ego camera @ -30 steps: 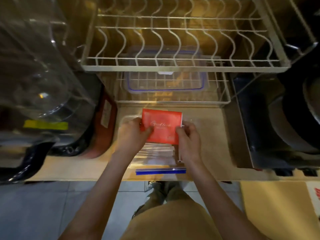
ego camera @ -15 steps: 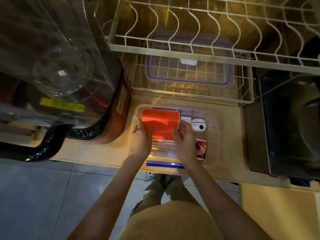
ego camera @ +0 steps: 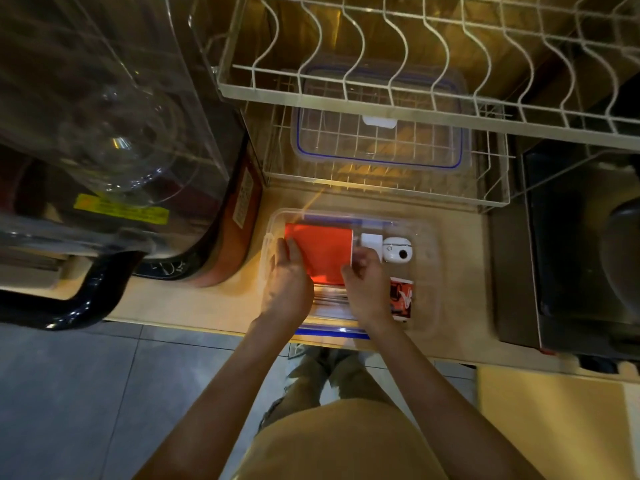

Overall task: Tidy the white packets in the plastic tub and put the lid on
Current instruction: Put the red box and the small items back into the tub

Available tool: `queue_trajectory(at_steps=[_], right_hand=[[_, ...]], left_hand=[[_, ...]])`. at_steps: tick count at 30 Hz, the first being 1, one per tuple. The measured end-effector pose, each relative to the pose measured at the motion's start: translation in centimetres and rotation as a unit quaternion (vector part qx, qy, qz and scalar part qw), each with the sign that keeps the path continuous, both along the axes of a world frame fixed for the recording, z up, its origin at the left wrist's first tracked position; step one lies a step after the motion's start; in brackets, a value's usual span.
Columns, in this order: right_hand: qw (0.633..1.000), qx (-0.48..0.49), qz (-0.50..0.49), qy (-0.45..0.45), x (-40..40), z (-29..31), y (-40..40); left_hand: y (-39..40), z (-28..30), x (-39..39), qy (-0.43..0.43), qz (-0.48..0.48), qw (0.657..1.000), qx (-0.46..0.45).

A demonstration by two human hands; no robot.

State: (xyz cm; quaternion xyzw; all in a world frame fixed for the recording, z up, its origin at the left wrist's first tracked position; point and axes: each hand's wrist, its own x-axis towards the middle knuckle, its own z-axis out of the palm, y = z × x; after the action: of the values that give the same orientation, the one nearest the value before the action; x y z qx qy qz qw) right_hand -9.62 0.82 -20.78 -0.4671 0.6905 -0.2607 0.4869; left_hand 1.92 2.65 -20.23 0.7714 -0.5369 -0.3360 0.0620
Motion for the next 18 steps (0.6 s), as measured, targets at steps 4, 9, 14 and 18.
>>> queue_trajectory(at_steps=[4, 9, 14, 18], right_hand=[[0.999, 0.006, -0.006, -0.031, -0.2, 0.0, 0.0], [0.998, 0.019, 0.034, -0.044, -0.9, 0.1, -0.2], [0.974, -0.036, 0.163, 0.154, -3.3, 0.3, 0.1], [0.899, 0.014, 0.357, 0.254, -4.1, 0.6, 0.1]], left_hand=[[0.1, -0.5, 0.2, -0.033, -0.039, 0.998, 0.032], [0.5, 0.4, 0.4, -0.026, -0.035, 0.999, -0.01], [2.3, 1.0, 1.6, -0.093, -0.058, 0.975, -0.194], [2.9, -0.6, 2.9, -0.084, -0.058, 0.974, -0.202]])
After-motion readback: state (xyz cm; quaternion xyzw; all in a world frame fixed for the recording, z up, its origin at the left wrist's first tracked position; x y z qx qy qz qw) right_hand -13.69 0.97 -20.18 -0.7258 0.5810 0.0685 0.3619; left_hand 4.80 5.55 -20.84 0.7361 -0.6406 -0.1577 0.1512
